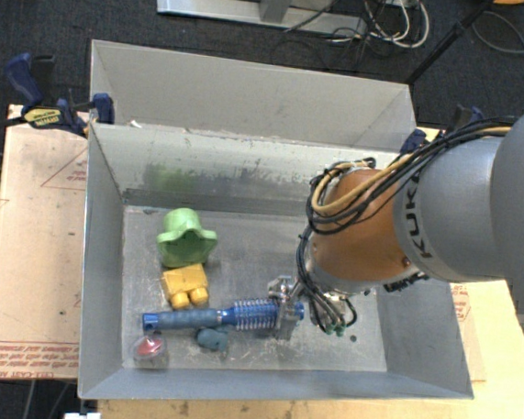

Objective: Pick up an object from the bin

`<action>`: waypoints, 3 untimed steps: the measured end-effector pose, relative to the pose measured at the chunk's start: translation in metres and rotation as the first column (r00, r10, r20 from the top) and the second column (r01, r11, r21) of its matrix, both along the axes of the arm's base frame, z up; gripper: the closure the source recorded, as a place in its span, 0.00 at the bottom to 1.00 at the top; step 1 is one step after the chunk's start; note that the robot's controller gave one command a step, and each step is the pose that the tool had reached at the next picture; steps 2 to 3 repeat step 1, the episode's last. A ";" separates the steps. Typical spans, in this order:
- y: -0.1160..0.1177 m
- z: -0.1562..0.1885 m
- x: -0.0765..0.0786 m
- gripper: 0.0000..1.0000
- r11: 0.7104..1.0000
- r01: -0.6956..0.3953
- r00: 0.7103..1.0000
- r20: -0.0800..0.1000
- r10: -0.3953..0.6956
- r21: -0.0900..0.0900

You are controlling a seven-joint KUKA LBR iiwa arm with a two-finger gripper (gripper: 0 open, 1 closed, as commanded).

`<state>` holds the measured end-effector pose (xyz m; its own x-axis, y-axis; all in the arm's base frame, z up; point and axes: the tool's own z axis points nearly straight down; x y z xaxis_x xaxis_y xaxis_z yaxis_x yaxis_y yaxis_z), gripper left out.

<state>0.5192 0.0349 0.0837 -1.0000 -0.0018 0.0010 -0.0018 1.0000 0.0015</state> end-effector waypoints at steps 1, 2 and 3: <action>0.007 0.127 0.001 1.00 0.999 -0.054 0.999 0.010 0.054 -0.001; 0.007 0.127 0.001 1.00 0.999 -0.054 0.999 0.010 0.054 -0.001; 0.007 0.127 0.001 1.00 0.999 -0.054 0.999 0.010 0.054 -0.001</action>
Offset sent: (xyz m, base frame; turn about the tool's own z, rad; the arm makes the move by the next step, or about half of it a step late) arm -0.0008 0.0070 0.1232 -0.0555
